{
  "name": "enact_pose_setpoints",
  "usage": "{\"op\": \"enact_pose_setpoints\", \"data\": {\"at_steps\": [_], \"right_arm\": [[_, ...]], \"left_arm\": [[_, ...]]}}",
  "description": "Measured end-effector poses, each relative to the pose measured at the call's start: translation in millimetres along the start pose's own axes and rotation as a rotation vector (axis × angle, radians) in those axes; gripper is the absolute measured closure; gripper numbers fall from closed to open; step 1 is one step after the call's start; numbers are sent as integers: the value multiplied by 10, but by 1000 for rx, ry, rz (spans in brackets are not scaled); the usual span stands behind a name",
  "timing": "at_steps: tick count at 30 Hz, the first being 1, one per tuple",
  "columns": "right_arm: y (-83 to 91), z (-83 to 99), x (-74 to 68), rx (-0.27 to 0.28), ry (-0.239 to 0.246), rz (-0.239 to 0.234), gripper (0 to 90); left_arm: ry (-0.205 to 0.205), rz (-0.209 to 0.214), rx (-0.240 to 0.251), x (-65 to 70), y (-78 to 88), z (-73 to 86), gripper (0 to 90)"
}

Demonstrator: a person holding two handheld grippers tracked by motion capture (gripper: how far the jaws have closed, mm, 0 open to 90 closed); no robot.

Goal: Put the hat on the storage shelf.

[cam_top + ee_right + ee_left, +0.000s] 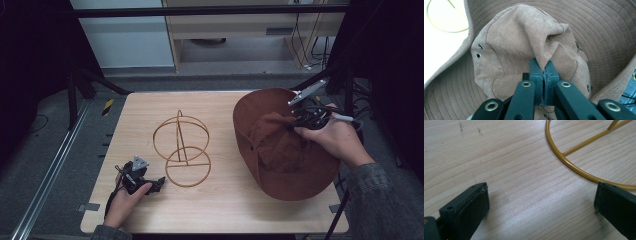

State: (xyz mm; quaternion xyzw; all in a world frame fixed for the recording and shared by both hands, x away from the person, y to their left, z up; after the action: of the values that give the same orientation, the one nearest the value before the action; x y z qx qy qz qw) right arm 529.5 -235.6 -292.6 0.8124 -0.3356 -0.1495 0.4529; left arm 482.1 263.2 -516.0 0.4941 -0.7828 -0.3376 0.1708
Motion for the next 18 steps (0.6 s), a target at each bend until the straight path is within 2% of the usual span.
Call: {"op": "enact_pose_setpoints", "data": {"at_steps": [11,18], "right_arm": [[171,-111,-46,40,16,-2,881],[313,-268,-75,62,34,6,882]], "left_arm": [[6,-3,2,5,0,1,0],[3,-2,-2,3,3,1,0]]}}
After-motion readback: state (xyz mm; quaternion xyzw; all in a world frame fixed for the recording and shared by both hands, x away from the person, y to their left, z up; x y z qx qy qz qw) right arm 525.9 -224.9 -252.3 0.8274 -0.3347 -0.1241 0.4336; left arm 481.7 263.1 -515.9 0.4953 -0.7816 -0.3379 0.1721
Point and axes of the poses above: each handheld gripper's, and its own axes: y roughly backward along the jaws, z roughly out of its underside, x roughly to its right, the point moved 1 cm from there along -y, roughly forward along the jaws, and after that the axes turned 4 degrees about -z, right-handed, at the moved point
